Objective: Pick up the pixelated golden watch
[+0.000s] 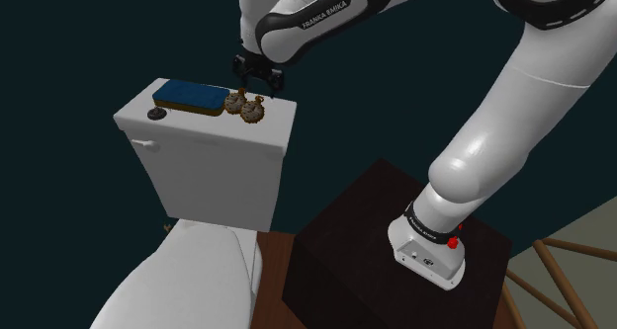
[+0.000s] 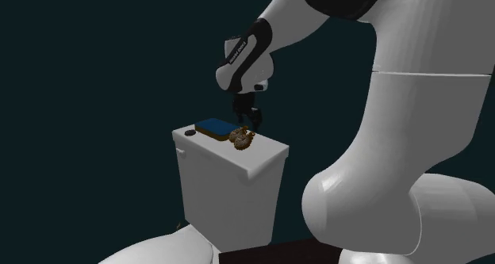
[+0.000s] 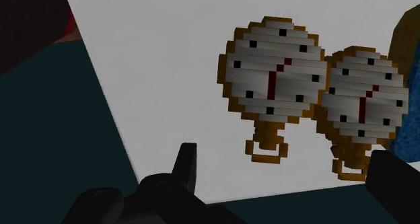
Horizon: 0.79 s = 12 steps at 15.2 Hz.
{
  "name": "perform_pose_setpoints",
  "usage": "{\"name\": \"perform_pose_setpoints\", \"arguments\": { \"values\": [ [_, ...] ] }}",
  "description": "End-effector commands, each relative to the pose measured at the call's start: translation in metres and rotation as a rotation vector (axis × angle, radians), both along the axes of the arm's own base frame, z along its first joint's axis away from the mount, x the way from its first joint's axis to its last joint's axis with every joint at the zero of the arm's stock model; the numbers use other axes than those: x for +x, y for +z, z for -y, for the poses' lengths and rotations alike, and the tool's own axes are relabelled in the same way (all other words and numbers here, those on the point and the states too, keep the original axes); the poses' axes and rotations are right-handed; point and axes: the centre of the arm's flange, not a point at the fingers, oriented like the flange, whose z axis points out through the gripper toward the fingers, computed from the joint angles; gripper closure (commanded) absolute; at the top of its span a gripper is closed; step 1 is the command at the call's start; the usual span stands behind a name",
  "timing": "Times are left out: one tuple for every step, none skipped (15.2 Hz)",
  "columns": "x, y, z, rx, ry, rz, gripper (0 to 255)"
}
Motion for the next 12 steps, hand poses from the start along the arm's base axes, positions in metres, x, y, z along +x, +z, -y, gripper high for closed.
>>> {"name": "perform_pose_setpoints", "arguments": {
  "values": [
    [0.009, -0.01, -0.001, -0.005, -0.031, 0.011, 0],
    [0.009, -0.015, -0.001, -0.005, -0.031, 0.011, 0],
    [0.009, -0.021, -0.001, -0.005, -0.031, 0.011, 0],
    [0.009, -0.026, -0.001, -0.005, -0.031, 0.011, 0],
    [0.009, -0.031, -0.001, -0.005, -0.031, 0.011, 0],
    [0.009, -0.036, -0.001, -0.005, -0.031, 0.011, 0],
    [0.009, -0.042, -0.001, -0.005, -0.031, 0.011, 0],
    [0.009, -0.045, -0.001, -0.005, -0.031, 0.011, 0],
    [0.009, -0.045, -0.001, -0.005, -0.031, 0.011, 0],
    [0.009, -0.045, -0.001, -0.005, -0.031, 0.011, 255],
    [0.009, -0.045, -0.001, -0.005, -0.031, 0.011, 255],
    [0.009, -0.045, -0.001, -0.005, -0.031, 0.011, 255]
  ]
}}
